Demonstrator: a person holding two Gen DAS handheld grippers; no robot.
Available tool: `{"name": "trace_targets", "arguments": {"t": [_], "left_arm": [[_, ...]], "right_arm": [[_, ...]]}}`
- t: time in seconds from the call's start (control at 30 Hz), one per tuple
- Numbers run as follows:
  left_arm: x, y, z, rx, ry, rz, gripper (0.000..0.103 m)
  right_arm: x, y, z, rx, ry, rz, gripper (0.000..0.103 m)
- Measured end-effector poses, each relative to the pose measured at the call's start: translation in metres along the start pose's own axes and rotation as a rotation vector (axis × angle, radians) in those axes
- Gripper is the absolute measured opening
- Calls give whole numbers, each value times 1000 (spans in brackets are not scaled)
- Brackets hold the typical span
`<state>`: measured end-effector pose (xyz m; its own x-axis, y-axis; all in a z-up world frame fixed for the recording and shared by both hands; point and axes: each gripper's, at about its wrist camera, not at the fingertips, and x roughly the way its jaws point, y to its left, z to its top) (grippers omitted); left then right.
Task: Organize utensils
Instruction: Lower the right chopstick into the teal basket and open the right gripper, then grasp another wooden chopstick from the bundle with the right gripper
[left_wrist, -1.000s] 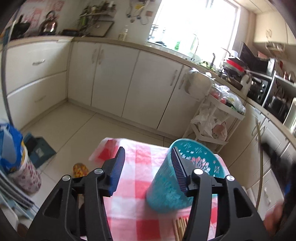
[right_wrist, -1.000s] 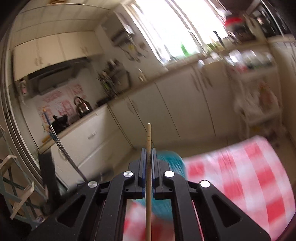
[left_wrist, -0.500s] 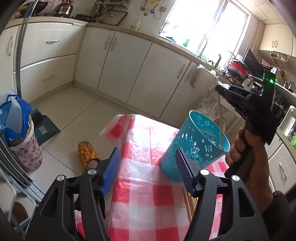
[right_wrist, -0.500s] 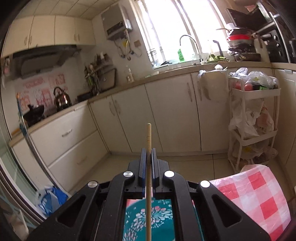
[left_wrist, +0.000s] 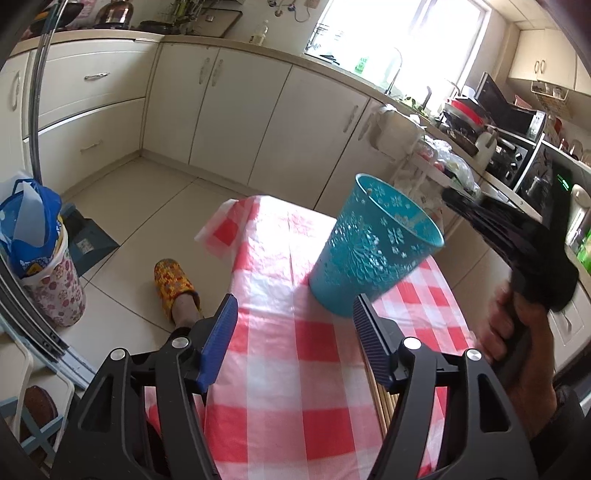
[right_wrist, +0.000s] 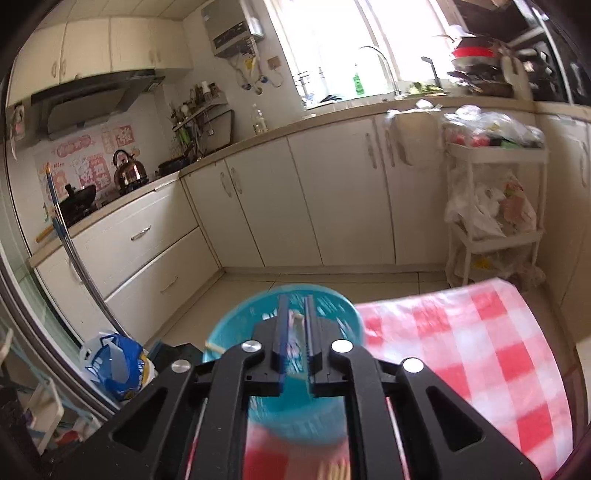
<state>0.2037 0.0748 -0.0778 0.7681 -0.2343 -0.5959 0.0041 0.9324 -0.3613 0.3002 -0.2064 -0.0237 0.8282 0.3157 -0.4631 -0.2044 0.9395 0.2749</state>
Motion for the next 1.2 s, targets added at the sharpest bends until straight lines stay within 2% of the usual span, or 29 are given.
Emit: {"name": "trace_targets", "arguments": {"t": [0.1, 0.2, 0.27, 0.33, 0.4, 0.6, 0.73, 0.83, 1.03, 1.13, 1.2], "left_arm": [[-5, -5, -10, 9, 21, 4, 63], [-9, -10, -23, 25, 49, 2, 63], [-10, -14, -32, 38, 67, 2, 63], [-10, -19, -41, 52, 93, 0, 63], [-12, -23, -49, 64, 106, 2, 63], [-22, -25, -67, 75, 126, 7, 66], [-23, -20, -70, 68, 134, 16, 67], [-22, -17, -70, 59, 140, 19, 67], [-22, -18, -71, 63, 140, 17, 67], [-20, -21, -72, 70, 144, 15, 67], [-18, -22, -73, 73, 150, 14, 67]], "right_arm": [[-27, -17, -25, 37, 36, -17, 22], [-41, -32, -67, 62, 149, -41, 23], [-39, -38, -101, 54, 249, -61, 23], [-32, -41, -123, 50, 322, -70, 17], [-22, -40, -143, 42, 384, -87, 16], [3, -36, -157, 1, 432, -148, 16], [7, -34, -155, -31, 431, -168, 15], [9, -33, -155, -32, 441, -146, 15], [11, -27, -156, -79, 451, -190, 15], [11, -34, -155, -41, 458, -172, 15], [11, -30, -156, -62, 461, -170, 15]]}}
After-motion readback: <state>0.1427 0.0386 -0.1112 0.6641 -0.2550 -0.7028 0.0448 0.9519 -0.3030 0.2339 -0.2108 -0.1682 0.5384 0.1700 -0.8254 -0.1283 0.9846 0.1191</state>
